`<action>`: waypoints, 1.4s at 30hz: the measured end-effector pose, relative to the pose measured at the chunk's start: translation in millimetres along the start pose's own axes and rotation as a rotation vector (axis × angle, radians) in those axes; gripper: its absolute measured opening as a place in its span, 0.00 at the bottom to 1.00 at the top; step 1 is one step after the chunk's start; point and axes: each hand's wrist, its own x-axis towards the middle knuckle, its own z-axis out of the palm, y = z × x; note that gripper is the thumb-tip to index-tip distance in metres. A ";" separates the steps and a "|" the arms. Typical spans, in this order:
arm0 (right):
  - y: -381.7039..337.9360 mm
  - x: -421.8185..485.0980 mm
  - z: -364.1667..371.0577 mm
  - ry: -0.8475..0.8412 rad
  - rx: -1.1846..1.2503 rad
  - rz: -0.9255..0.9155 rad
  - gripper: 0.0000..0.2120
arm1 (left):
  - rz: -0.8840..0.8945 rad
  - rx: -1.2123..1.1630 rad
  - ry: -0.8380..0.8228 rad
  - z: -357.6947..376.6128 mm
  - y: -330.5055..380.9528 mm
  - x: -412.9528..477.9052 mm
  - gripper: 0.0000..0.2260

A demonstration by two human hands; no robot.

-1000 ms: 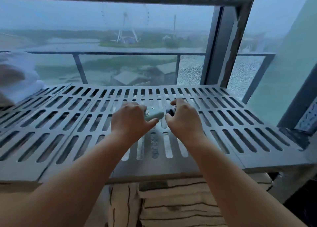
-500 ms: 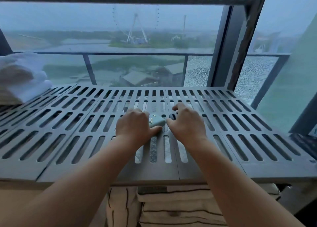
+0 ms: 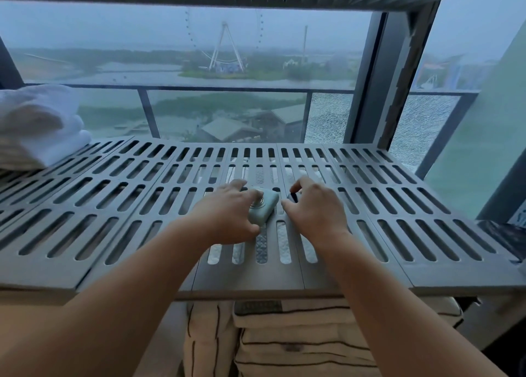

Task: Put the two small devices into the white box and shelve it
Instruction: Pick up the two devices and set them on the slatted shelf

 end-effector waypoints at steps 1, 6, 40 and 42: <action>0.9 -0.7 -0.1 -0.004 0.003 0.003 0.13 | 0.015 -0.001 0.008 -0.1 0.2 -1.2 0.34; 1.5 -4.4 1.1 -0.007 0.023 -0.027 0.16 | 0.064 -0.015 0.104 1.3 3.6 -4.2 0.29; -7.1 -6.4 7.1 -0.027 0.192 0.065 0.17 | 0.073 -0.068 0.232 4.2 -2.1 -7.0 0.37; -9.0 -6.9 5.1 0.008 0.179 0.053 0.18 | 0.076 -0.068 0.266 1.6 -1.8 -12.0 0.36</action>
